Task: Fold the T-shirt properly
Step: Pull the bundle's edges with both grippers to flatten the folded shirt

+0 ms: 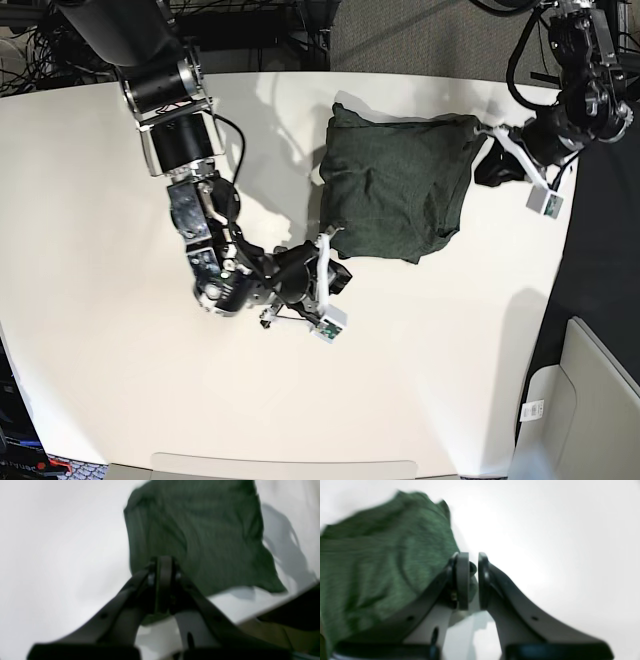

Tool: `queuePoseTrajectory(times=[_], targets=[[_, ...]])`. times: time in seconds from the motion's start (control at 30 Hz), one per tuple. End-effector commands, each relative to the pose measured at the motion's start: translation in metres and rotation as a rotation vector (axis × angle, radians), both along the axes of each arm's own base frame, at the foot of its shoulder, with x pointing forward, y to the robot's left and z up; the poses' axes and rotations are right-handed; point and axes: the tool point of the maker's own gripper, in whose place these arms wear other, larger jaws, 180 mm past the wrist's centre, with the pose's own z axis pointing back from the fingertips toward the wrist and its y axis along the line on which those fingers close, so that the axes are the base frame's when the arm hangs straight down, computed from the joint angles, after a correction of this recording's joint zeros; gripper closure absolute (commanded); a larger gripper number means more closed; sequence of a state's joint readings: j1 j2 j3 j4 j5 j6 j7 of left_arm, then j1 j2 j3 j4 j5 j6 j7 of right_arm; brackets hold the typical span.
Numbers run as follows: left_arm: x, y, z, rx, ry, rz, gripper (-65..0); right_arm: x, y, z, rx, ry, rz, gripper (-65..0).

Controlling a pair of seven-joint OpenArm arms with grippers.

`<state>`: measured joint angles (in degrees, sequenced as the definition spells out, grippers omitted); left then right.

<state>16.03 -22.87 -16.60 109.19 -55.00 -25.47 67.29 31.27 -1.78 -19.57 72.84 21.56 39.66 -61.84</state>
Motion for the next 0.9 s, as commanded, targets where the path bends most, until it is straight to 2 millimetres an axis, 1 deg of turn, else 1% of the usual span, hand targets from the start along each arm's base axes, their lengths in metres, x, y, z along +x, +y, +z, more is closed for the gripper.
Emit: queuePoseTrajectory(times=[0.0,0.1,0.27,0.37,0.47,0.63,0.73,0.87], targets=[[-0.002,0.003,0.007,-0.001,-0.015,-0.006,0.0,0.01,0.012,0.019,0.033,-0.053,0.012,-4.3],[-0.016,0.005,-0.003,0.005,0.036,-0.008,0.0,0.006,0.016,0.004,-0.016,-0.032,0.011,-4.3],[-0.04,0.003,-0.018,0.004,0.112,-0.018,0.0,0.003,0.023,-0.003,-0.006,-0.05,0.011,-4.4],[-0.051,0.002,-0.024,0.002,0.143,-0.019,0.0,-0.001,0.027,-0.015,-0.002,-0.012,0.011,-4.3],[-0.055,-0.002,-0.024,-0.023,0.15,-0.023,0.0,-0.002,0.03,-0.021,0.021,0.001,0.009,-4.3],[-0.053,-0.005,-0.022,-0.048,0.144,-0.023,0.0,-0.006,0.039,-0.026,0.038,0.026,0.015,-4.3],[-0.055,-0.016,-0.032,-0.069,0.172,-0.045,0.0,-0.008,0.04,-0.029,0.035,0.035,0.016,-4.3],[-0.049,-0.019,-0.045,-0.096,0.204,-0.044,0.0,-0.016,0.039,-0.038,0.032,0.058,0.016,-4.3]])
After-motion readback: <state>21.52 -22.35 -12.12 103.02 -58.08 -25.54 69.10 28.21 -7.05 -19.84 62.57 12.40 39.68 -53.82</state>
